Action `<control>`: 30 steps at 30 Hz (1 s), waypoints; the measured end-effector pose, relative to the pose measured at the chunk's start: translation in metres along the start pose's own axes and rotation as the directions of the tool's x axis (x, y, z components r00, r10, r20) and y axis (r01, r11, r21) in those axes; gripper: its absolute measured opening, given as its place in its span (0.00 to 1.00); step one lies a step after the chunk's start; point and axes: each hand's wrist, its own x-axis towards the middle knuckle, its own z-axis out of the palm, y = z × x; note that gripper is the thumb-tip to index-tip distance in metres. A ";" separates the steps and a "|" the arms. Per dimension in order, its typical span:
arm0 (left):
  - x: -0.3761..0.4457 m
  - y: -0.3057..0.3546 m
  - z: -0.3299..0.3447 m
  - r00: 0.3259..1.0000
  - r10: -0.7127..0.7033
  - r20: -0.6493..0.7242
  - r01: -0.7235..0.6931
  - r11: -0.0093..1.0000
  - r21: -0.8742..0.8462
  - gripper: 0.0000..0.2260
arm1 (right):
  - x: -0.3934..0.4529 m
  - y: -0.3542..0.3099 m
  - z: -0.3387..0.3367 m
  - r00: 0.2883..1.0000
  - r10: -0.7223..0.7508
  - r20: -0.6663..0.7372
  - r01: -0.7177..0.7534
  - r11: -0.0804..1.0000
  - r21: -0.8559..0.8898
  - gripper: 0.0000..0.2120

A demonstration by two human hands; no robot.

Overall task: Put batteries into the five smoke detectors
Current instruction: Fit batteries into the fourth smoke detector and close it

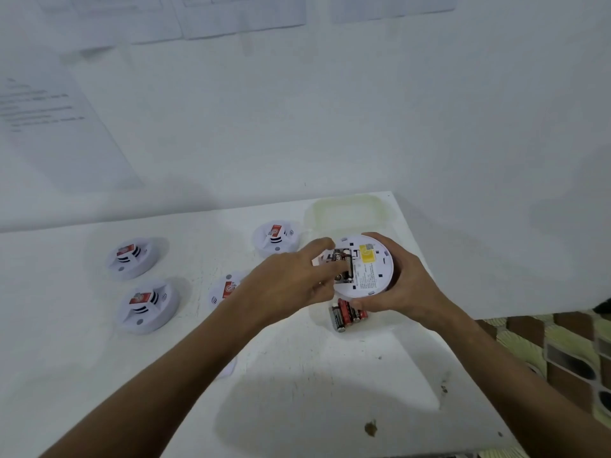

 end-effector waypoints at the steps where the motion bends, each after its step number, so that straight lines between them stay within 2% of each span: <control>1: 0.002 0.002 -0.001 1.000 0.010 -0.016 -0.010 1.000 -0.001 0.16 | 0.001 -0.002 -0.001 1.000 -0.005 -0.004 0.005 1.000 0.000 0.40; 6: 0.015 0.002 0.002 0.990 0.052 -0.129 -0.059 0.997 -0.053 0.17 | 0.004 -0.006 -0.009 0.998 -0.004 -0.060 0.003 1.000 -0.015 0.40; 11: 0.028 0.008 0.000 0.991 0.038 -0.130 -0.054 0.991 -0.126 0.14 | 0.007 -0.005 -0.017 0.997 -0.009 -0.072 0.008 1.000 -0.015 0.39; 15: 0.042 0.005 -0.004 0.989 -0.076 -0.128 0.027 0.938 -0.346 0.10 | 0.011 -0.001 -0.028 0.996 0.008 -0.093 -0.009 1.000 -0.017 0.43; 20: 0.057 0.008 0.000 0.978 -0.145 -0.152 0.063 0.892 -0.448 0.12 | 0.013 -0.003 -0.042 0.992 -0.005 -0.123 0.001 1.000 -0.027 0.40; 24: 0.072 0.011 0.002 0.904 -0.373 -0.210 0.139 0.718 -0.682 0.06 | 0.011 -0.002 -0.059 0.988 -0.006 -0.153 -0.002 0.999 -0.049 0.39; 27: 0.081 0.004 0.006 0.864 -0.456 -0.213 0.185 0.682 -0.708 0.04 | 0.007 -0.001 -0.076 0.984 0.007 -0.176 -0.020 0.997 -0.070 0.41; 30: 0.088 -0.012 0.020 0.835 -0.543 -0.093 0.351 0.655 -0.669 0.07 | 0.002 0.002 -0.093 0.980 0.019 -0.198 -0.032 0.997 -0.065 0.38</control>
